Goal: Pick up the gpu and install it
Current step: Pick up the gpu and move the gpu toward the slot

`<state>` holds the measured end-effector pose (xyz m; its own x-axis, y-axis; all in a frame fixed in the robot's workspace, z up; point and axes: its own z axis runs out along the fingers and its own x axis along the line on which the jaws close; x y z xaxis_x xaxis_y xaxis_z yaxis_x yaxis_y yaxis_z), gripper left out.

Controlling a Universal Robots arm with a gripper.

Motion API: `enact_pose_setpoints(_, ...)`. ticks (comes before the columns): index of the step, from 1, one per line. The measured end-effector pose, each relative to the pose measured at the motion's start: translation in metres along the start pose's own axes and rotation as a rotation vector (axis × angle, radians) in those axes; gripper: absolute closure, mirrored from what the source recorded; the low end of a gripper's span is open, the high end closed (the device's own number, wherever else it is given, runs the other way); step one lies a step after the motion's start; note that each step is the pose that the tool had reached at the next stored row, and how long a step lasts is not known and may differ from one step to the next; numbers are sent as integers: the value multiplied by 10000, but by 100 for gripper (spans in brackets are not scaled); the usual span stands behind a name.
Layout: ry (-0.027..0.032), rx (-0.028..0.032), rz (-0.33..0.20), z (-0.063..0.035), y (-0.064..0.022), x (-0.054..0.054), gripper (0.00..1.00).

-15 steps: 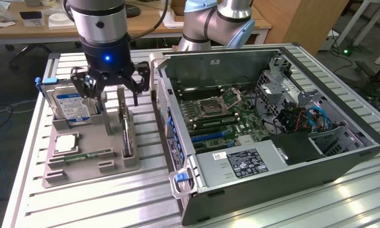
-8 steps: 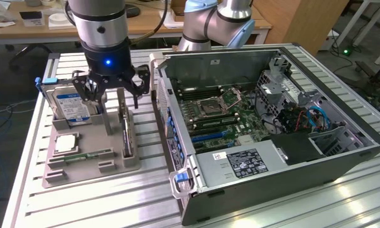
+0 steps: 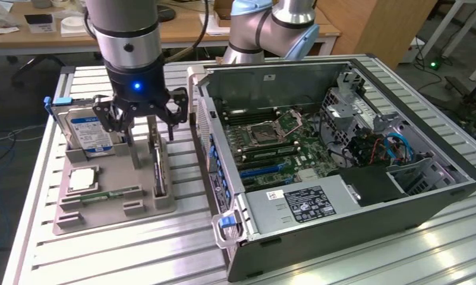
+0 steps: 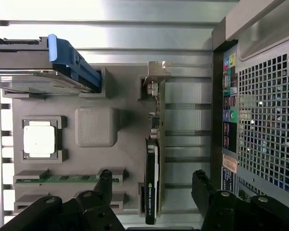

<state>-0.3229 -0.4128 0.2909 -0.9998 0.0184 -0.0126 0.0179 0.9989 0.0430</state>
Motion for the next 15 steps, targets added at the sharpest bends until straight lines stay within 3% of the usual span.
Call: enact_pose_setpoints(15, -1, 1, 34, 236, -10, 3, 24)
